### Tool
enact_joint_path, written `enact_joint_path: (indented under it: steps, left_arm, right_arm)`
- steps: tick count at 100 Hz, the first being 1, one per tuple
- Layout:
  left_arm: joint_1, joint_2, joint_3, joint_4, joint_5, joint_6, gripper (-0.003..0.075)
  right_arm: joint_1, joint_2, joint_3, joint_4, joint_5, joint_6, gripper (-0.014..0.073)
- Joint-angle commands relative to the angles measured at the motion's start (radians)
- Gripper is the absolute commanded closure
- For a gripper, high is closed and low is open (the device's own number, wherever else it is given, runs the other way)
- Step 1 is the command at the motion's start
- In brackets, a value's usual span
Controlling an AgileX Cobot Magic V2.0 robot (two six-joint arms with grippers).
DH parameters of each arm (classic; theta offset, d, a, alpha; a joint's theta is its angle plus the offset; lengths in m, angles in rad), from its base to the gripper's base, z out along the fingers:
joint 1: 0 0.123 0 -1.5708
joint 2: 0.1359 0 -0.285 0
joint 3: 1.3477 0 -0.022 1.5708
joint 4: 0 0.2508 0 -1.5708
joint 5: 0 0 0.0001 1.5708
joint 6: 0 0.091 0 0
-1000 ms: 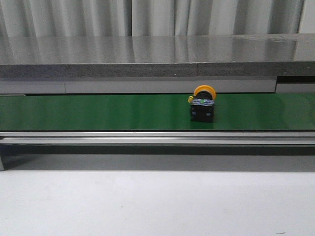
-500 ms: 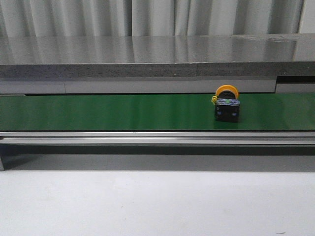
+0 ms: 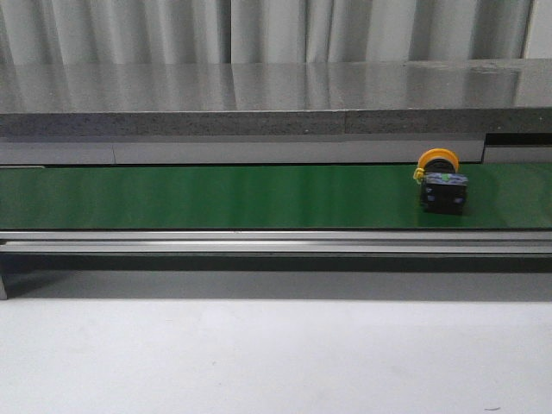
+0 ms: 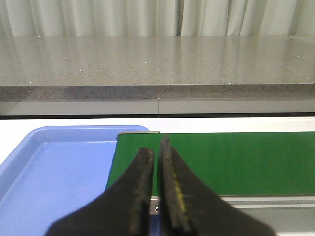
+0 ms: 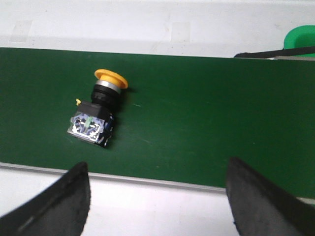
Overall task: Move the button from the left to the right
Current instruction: 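Lower the right gripper and grasp the button at the belt's end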
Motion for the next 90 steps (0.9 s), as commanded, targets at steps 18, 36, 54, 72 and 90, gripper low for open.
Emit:
enact_joint_path:
  steps: [18,36,54,72,90]
  left_arm:
    - [-0.008,0.01,-0.029,-0.006,-0.087,-0.001,0.0715]
    - [-0.008,0.01,-0.029,-0.006,-0.087,-0.001,0.0715]
    - [-0.008,0.01,-0.029,-0.006,-0.087,-0.001,0.0715]
    - [-0.008,0.01,-0.029,-0.006,-0.087,-0.001,0.0715]
    - [-0.008,0.01,-0.029,-0.006,-0.087,-0.001,0.0715]
  right_arm:
    - [0.003,0.158,-0.121,0.008,-0.041,-0.003,0.0055]
    - [0.009,0.247,-0.157,0.011,-0.045,-0.003,0.0055]
    - [0.033,0.303,-0.163,0.011,-0.086,-0.019,0.0055]
    - [0.033,0.359,-0.163,0.0,-0.141,-0.038,0.0055]
    - [0.033,0.418,-0.163,-0.009,-0.163,-0.052,0.0055]
